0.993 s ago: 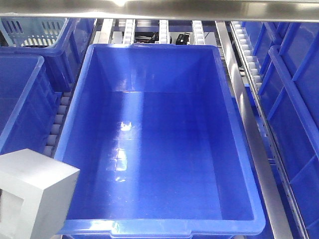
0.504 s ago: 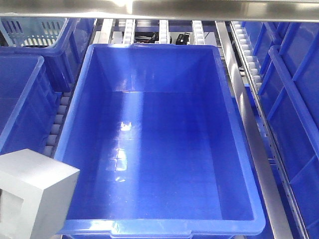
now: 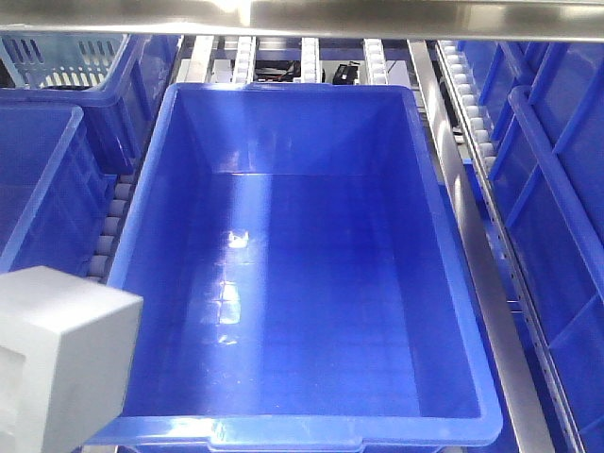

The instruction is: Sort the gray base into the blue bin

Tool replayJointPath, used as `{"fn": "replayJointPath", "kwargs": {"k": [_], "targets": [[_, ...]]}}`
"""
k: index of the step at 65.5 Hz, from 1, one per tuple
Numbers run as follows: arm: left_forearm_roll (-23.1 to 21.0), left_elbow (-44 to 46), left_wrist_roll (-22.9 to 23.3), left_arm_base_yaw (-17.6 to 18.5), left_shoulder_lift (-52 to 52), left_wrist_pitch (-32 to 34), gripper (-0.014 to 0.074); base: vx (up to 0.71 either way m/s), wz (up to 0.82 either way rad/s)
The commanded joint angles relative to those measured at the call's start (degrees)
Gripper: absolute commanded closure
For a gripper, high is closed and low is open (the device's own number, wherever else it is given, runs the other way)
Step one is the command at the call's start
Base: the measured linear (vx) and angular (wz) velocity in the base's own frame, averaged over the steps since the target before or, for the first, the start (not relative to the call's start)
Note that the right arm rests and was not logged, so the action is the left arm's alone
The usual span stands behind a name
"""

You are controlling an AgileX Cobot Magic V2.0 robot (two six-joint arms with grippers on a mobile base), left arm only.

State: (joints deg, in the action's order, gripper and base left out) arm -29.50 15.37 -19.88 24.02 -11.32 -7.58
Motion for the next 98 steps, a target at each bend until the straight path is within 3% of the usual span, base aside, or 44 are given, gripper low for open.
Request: {"fn": "replayJointPath", "kwargs": {"k": [1,42,50,66,98], "targets": [[-2.2,4.1,0.8,0.1,-3.8,6.4,0.0598,0.00,0.00],[-2.7,31.5,0.4,0.2,-50.4,3.4,0.0592,0.00,0.00],[-2.7,36.2,0.3,2.5,-58.1,2.4,0.0592,0.00,0.00],[-2.6,44.4,-1.0,6.3,-70.3,2.3,0.0591,0.00,0.00],[-2.7,55.5,-0.9,6.8,-87.8,1.6,0.0580,0.00,0.00]]}}
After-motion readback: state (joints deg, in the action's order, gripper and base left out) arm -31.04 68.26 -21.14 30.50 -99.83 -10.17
